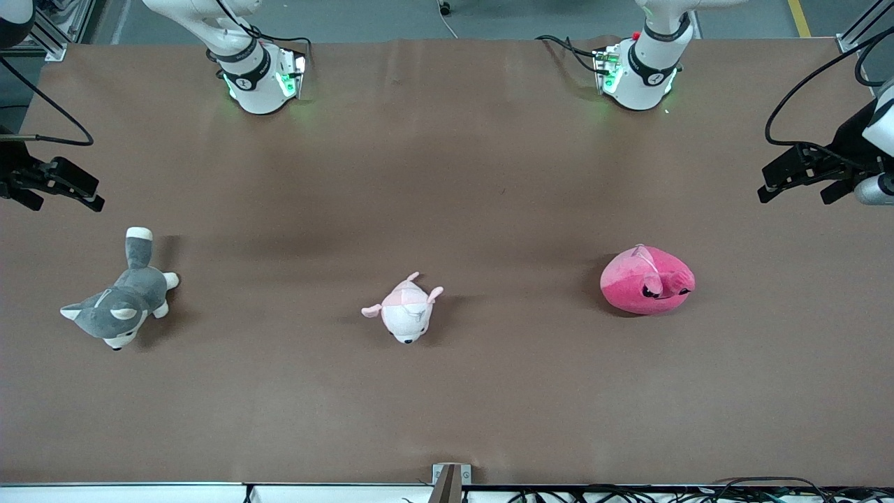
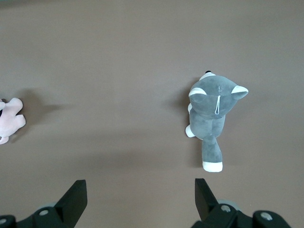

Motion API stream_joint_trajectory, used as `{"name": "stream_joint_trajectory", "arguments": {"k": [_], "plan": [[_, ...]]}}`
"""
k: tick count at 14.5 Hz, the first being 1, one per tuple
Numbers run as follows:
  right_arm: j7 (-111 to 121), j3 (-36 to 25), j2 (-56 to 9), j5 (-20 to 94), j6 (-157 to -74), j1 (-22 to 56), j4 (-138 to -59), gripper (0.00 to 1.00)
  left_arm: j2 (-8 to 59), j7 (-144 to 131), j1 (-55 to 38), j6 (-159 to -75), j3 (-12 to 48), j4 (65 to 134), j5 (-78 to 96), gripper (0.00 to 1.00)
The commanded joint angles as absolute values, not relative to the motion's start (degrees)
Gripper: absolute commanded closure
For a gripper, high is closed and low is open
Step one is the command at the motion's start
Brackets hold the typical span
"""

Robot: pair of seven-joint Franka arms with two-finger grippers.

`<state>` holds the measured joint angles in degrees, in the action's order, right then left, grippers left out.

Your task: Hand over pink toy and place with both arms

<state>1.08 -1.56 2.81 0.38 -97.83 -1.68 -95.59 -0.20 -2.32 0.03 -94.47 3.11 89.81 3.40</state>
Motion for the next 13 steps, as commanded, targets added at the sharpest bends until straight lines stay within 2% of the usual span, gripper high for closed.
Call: {"name": "stream_joint_trajectory", "arguments": {"k": [1, 8, 13], "plan": [[1.4, -1.1, 4.6, -0.3, -98.2, -2.0, -97.8, 0.0, -0.1, -1.7, 0.0, -93.8, 2.9, 89.0, 2.9, 0.0], [1.6, -1.1, 4.5, -0.3, -97.3, -1.9, -97.8, 0.0, 0.2, -2.2, 0.2, -93.7, 2.8, 89.1, 2.9, 0.0], [1.7, -1.1, 4.1, -0.4, -95.2, -1.9, -97.8, 0.0, 3.9, -2.3, 1.1, -93.4, 2.7, 89.2, 3.2, 0.0]]}}
